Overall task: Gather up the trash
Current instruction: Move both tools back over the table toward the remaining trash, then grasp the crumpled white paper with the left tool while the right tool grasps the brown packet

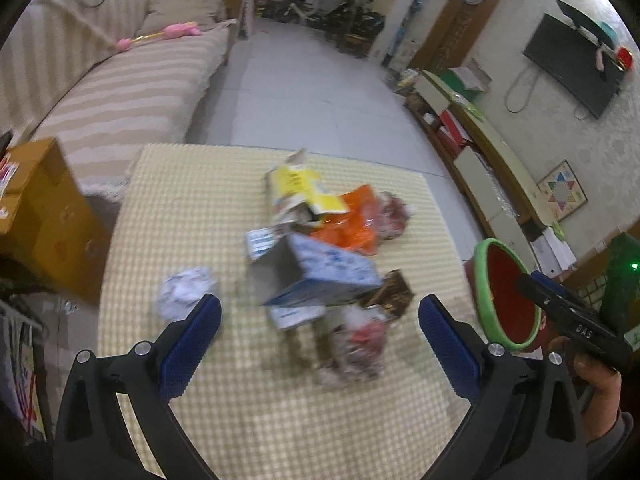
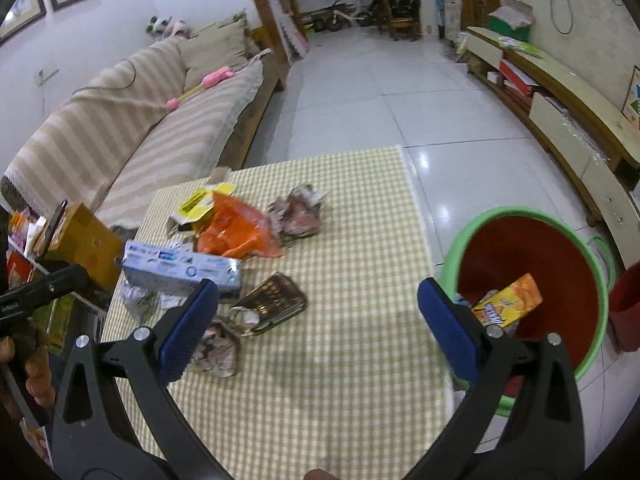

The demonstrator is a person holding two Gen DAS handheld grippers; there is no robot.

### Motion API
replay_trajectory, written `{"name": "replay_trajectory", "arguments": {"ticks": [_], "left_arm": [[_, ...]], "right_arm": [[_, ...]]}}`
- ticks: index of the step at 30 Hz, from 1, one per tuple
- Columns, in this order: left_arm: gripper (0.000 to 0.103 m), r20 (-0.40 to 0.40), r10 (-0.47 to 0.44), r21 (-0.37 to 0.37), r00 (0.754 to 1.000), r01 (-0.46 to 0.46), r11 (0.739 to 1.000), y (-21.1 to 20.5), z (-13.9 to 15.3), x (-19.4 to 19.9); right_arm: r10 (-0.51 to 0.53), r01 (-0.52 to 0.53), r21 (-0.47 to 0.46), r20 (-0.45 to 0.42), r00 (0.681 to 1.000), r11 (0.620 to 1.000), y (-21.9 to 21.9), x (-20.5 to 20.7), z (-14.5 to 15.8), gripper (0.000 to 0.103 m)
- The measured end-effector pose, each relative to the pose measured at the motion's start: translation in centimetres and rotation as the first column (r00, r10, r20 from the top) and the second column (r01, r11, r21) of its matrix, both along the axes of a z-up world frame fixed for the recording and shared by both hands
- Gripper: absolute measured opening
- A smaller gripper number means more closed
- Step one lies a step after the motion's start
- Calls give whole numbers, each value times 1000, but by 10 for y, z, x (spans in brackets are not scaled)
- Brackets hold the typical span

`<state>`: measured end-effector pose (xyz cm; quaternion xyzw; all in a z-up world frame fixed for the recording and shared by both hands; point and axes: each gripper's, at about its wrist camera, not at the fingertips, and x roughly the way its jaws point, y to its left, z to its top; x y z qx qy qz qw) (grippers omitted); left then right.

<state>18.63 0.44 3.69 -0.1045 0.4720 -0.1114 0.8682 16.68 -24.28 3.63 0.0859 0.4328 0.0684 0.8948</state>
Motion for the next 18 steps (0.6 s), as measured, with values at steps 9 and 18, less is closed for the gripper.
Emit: {"name": "replay_trajectory", "arguments": {"ticks": [9, 18], "left_arm": [[95, -19, 26, 59, 999, -25, 998, 37, -20, 0], [95, -106, 55, 172, 993, -36, 984, 66, -65, 9]], "right_arm": [[62, -62, -15, -40, 997, 998, 39, 7, -16, 98], [77, -79, -20, -111, 991, 997, 57, 20, -47, 98]]}}
